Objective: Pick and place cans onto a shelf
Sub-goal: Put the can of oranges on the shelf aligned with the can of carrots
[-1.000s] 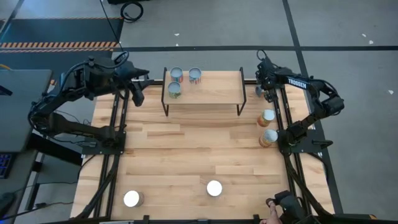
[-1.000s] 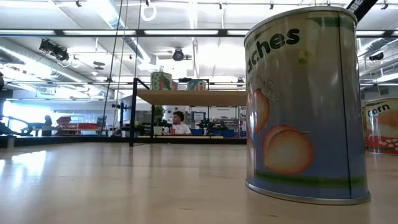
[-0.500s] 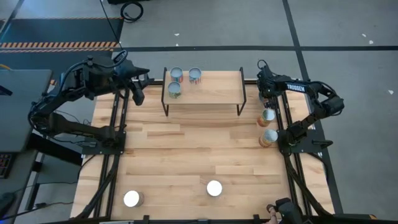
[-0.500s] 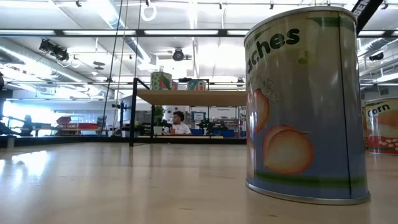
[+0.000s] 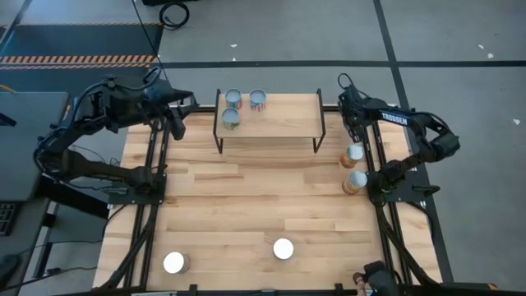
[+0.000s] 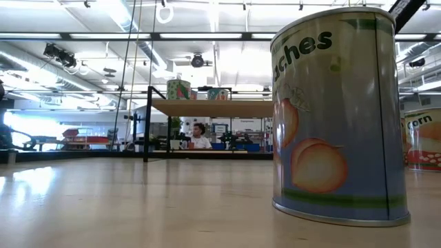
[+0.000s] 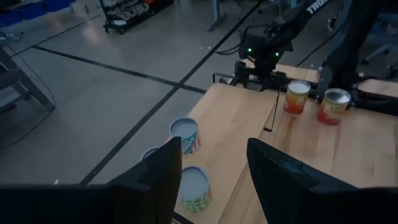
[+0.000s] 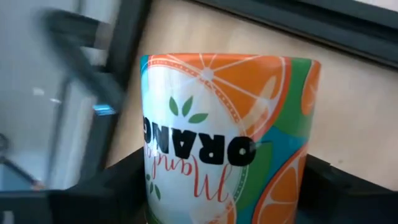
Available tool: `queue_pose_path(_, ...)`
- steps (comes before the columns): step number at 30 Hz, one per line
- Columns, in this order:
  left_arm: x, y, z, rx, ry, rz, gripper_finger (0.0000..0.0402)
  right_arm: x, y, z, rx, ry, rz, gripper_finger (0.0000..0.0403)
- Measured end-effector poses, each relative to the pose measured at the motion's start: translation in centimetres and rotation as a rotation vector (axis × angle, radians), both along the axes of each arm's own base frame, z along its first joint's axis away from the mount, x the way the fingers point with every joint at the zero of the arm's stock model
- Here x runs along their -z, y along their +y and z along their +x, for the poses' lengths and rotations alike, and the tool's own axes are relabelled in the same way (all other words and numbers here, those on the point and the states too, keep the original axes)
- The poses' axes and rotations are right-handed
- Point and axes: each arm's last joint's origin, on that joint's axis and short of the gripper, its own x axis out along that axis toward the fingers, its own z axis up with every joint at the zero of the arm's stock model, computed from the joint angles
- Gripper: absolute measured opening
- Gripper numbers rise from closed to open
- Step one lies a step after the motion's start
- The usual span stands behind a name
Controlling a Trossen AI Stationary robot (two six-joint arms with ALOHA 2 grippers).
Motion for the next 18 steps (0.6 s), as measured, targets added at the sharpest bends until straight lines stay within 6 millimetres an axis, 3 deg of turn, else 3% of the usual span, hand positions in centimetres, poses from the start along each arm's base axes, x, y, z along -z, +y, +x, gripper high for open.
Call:
queue_pose_path(9, -0.3, -0.6, -1.9, 0.012, -0.019, 0.002, 0.0188, -3.9, 2.3, 1.5, -0.003, -0.071, -0.210, 0.0286)
queue_pose_path(18, -0.3, -1.1, -3.8, 0.013, -0.010, 0.003, 0.0188, -9.8, 5.8, 4.8, -0.146, -0.320, -0.631, 0.0286)
